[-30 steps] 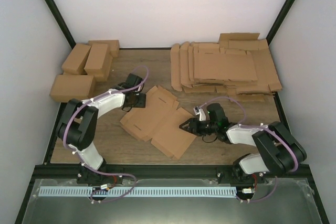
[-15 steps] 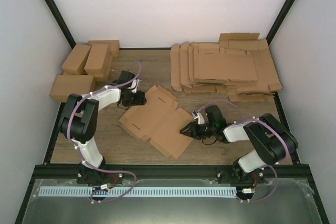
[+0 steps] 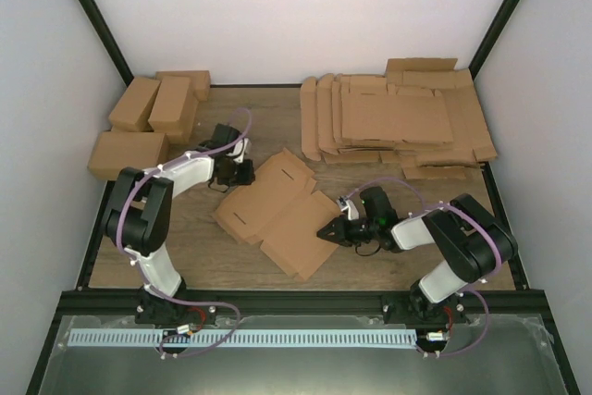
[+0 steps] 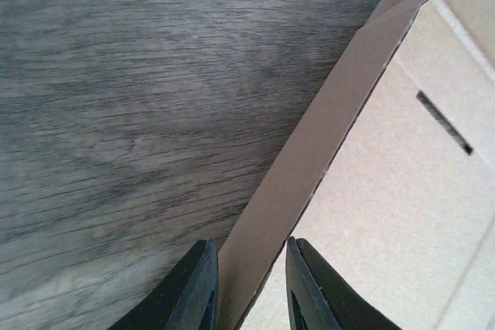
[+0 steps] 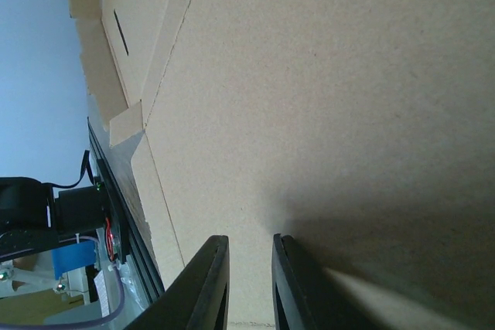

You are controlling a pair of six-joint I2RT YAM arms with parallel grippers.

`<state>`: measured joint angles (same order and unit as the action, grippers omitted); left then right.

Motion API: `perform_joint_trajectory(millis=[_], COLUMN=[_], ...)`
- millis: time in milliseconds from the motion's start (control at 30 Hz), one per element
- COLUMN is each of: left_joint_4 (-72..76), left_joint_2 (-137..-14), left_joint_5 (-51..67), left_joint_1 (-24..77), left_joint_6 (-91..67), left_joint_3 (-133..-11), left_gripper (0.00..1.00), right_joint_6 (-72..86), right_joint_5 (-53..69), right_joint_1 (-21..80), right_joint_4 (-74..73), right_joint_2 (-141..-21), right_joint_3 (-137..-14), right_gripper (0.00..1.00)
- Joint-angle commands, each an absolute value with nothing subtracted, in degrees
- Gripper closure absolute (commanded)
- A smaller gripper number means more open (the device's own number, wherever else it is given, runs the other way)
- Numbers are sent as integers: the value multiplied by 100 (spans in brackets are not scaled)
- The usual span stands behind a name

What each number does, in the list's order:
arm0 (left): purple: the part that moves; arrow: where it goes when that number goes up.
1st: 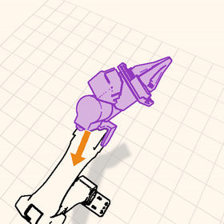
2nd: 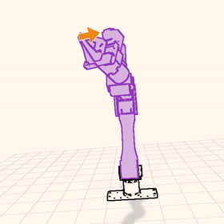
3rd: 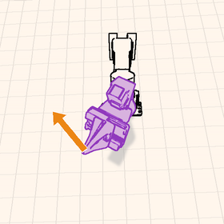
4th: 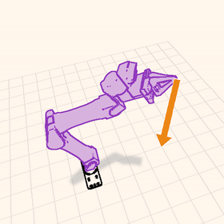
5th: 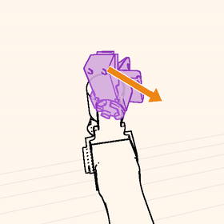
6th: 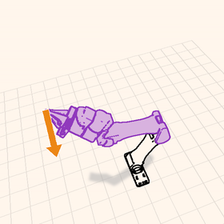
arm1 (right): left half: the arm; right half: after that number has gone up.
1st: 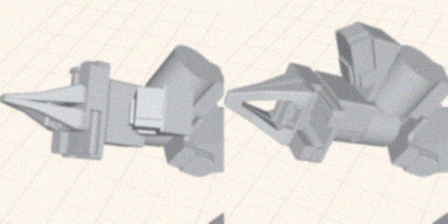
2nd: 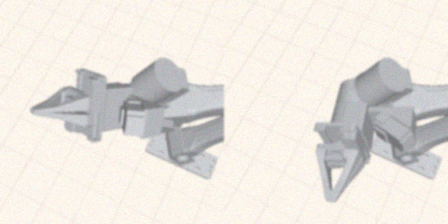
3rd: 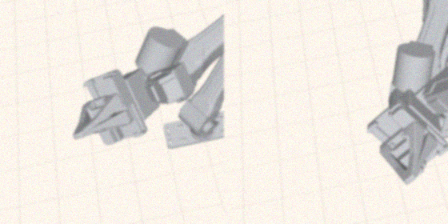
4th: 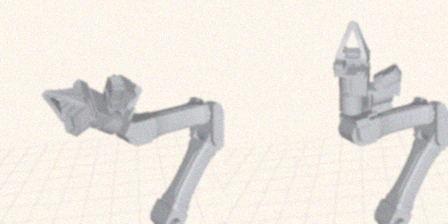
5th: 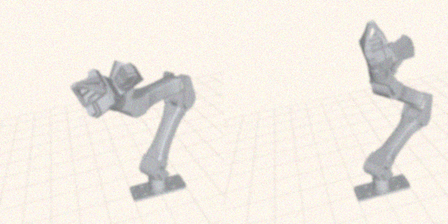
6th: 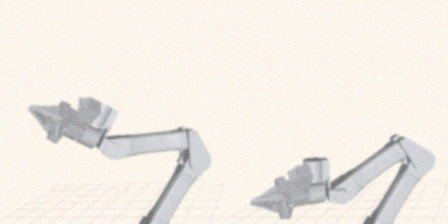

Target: Fold the paper box

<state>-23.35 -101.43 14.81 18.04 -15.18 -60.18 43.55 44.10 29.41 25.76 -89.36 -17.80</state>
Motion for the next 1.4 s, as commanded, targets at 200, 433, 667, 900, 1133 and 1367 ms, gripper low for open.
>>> perform_joint_trajectory(millis=[200,433,667,900,1133,1367], left_joint_4=[-3219,-3244,-3659,-4491,-5337,-5849], left_joint_2=[-10470,-10491,-10132,-9501,-9510,-9802], left_joint_5=[-647,-797,-1428,-3008,-4385,-5963], left_joint_1=[2609,2606,2944,3963,4858,5675], left_joint_6=[-1442,-1456,-1509,-1459,-1282,-971], left_joint_3=[-6535,-6583,-6720,-7193,-7752,-7983], left_gripper=[72,88,96,96,96,96], right_joint_6=[4265,4245,4151,3569,3284,2978], right_joint_5=[4282,4185,4223,3944,3469,2632], right_joint_1=[2990,2988,2988,2988,2988,2931], right_joint_4=[2232,2010,1938,1223,669,-30], right_joint_2=[-8996,-8686,-8561,-7912,-7355,-7052], right_joint_3=[-1904,-1919,-2017,-2437,-2575,-2900], right_gripper=[83,83,83,82,80,81])
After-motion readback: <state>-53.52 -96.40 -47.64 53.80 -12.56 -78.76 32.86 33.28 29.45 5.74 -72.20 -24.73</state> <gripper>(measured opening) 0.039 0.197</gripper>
